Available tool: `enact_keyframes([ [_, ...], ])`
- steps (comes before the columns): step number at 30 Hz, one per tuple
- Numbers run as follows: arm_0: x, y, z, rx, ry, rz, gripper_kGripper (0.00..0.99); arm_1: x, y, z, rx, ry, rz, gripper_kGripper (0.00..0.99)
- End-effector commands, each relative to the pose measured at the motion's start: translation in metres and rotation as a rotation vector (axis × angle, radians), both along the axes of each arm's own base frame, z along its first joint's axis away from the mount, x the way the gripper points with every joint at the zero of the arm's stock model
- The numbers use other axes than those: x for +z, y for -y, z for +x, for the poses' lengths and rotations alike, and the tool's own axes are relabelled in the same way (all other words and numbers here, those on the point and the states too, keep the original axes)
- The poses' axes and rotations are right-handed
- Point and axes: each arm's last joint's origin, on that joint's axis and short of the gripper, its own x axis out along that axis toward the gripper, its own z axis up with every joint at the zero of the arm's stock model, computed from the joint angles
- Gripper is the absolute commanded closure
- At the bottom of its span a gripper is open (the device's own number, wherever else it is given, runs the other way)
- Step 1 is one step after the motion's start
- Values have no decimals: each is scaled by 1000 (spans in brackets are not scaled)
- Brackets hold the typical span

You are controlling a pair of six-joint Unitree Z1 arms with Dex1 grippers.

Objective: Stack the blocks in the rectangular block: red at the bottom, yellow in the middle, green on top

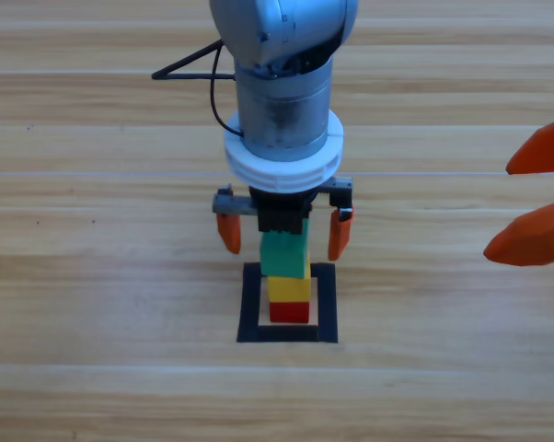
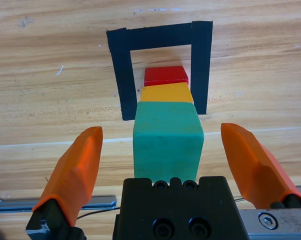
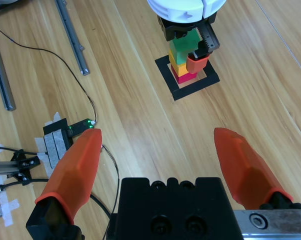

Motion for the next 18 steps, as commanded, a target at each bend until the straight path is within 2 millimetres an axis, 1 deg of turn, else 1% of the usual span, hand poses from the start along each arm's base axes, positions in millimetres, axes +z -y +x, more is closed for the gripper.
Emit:
enact_keyframes([
  [1, 6, 2, -10, -26, 18, 13, 8, -15, -12, 3, 36, -48, -24, 4],
  [4, 21, -1, -11, -36, 49, -16, 7, -15, -12, 3, 36, -48, -24, 4],
  [7, 55, -10, -13, -71, 114, -80, 4, -15, -12, 3, 36, -48, -24, 4],
  [11, 98, -46, -14, -59, 180, -138, 0, -15, -12, 3, 34, -48, -25, 4],
  [14, 113, -67, -23, -57, 190, -141, 0, -15, -12, 3, 34, -47, -24, 4],
  [18, 122, -95, -49, -76, 172, -119, 0, -15, -12, 3, 34, -47, -24, 4],
])
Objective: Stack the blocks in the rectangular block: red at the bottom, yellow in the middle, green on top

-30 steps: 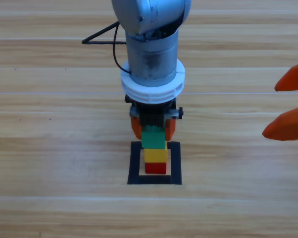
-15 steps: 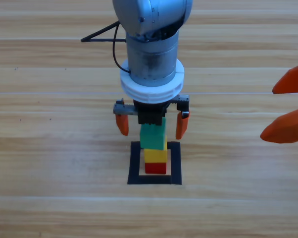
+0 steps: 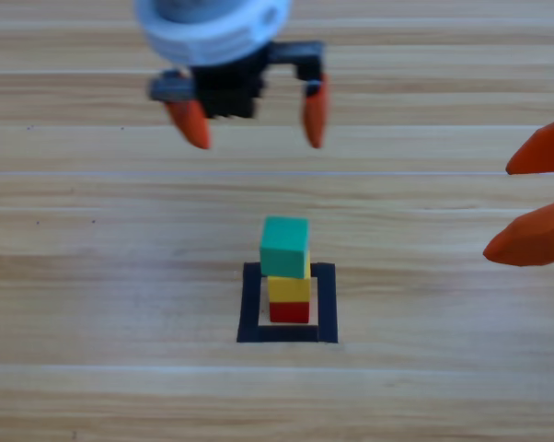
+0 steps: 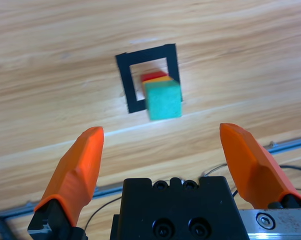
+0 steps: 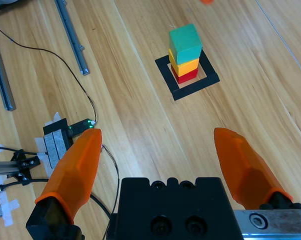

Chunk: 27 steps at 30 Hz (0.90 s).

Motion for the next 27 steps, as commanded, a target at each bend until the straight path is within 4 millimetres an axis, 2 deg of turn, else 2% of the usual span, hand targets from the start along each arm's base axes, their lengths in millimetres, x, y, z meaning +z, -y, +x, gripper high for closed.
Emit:
enact_keyframes([
  [1, 9, -45, -24, 10, -24, 51, 0, -15, -12, 3, 34, -47, -24, 4],
  [4, 16, -49, -33, -22, -10, 44, 0, -15, -13, 3, 37, -47, -24, 4],
  [8, 14, -29, -38, -81, -1, 41, 0, -16, -14, 4, 38, -49, -26, 4],
  [11, 13, -15, -56, -115, 12, 54, 0, -17, -18, 4, 46, -51, -32, 4],
  [17, 12, -2, -79, -185, 52, 74, 0, -17, -20, 3, 52, -52, -35, 4],
  [20, 0, -10, -93, -228, 95, 66, 0, -18, -20, 4, 51, -52, -38, 4],
  [24, -13, -49, -117, -240, 168, -7, 0, -18, -20, 4, 49, -51, -37, 4],
  [27, -15, -53, -119, -238, 167, 4, 0, -18, -20, 4, 48, -50, -38, 4],
])
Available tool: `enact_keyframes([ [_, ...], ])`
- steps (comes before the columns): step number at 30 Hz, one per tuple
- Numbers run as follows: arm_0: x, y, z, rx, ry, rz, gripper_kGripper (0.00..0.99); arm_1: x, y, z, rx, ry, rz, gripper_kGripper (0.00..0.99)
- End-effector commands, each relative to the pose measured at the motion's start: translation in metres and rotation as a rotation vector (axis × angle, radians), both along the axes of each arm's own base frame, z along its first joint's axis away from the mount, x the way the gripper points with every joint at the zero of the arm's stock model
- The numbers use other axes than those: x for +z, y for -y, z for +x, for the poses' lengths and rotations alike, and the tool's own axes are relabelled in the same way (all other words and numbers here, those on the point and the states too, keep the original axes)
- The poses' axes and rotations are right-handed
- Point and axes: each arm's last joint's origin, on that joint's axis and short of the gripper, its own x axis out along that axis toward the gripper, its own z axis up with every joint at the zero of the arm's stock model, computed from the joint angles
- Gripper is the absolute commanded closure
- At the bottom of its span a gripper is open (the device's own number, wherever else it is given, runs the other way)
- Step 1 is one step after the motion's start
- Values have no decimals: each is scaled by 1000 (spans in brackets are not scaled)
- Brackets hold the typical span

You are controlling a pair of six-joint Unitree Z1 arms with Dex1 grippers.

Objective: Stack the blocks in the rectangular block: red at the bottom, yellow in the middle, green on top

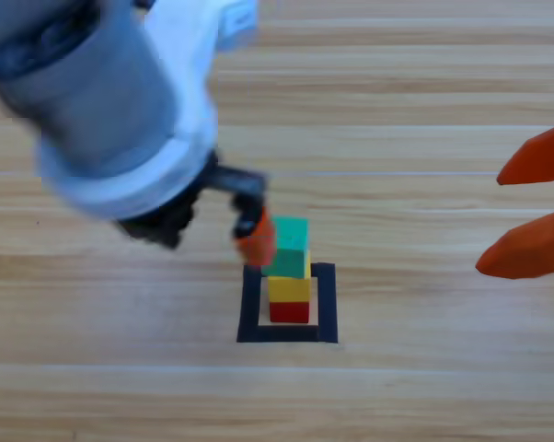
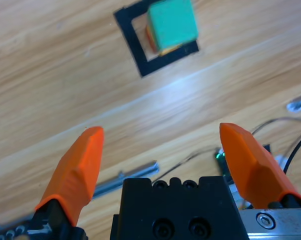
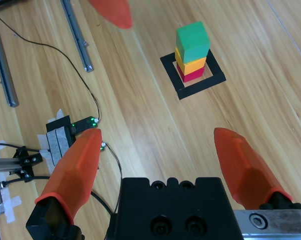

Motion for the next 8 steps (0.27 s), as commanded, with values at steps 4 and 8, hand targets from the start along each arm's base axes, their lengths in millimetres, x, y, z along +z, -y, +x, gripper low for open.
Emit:
enact_keyframes([
  [4, 17, -30, -25, -25, 51, -47, 0, -14, -14, 5, 28, -37, -28, 4],
  [8, 18, -27, -25, -25, 51, -49, 0, -14, -13, 5, 26, -36, -30, 4],
])
